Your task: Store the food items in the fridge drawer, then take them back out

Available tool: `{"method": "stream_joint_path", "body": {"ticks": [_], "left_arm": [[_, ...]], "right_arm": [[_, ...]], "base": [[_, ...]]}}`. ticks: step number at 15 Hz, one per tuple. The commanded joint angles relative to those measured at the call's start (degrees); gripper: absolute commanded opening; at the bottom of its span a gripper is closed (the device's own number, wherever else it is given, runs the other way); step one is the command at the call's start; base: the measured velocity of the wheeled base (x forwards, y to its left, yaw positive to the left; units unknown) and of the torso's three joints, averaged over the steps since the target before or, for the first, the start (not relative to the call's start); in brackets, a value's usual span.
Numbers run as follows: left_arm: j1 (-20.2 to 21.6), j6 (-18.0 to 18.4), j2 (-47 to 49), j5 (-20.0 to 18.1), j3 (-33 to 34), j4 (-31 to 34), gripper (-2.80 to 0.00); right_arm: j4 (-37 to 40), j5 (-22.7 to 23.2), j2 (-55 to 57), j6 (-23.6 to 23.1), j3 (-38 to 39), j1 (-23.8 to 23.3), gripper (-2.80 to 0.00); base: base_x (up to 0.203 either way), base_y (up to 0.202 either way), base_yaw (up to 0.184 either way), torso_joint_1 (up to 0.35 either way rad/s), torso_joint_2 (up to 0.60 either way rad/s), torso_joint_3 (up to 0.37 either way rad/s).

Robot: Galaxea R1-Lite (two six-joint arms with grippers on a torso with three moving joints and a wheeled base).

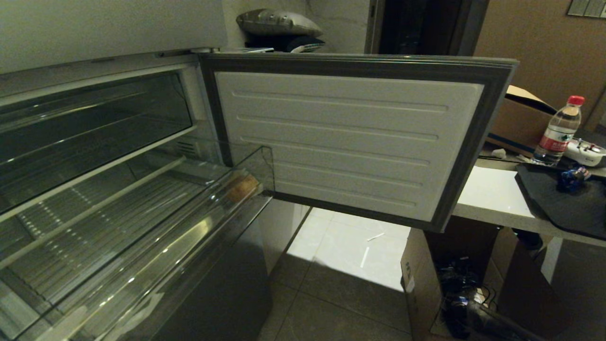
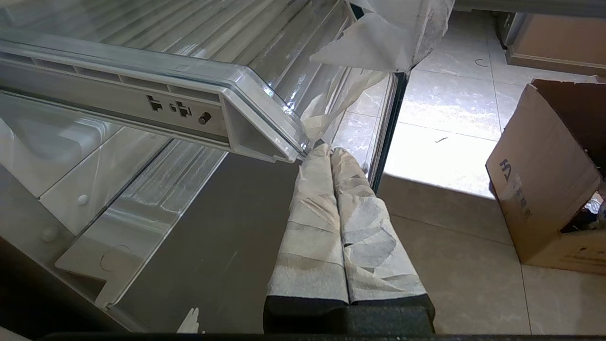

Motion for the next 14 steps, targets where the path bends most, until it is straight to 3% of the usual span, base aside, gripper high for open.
{"method": "stream_joint_path", "body": {"ticks": [1,14], "left_arm": [[0.0,0.0,0.0,0.0,0.0,0.0,-2.80],[0.0,0.0,0.0,0.0,0.0,0.0,-2.80]], "right_arm": [[-0.2,-0.6,1.3,0.0,-0.6,-0.1,0.00],[-0.6,-1.7,7.6,-0.6,-6.6,-3.5,0.00]], "base": [[0.000,0.000,0.000,0.000,0.00,0.000],[0.000,0.000,0.000,0.000,0.00,0.000]]}}
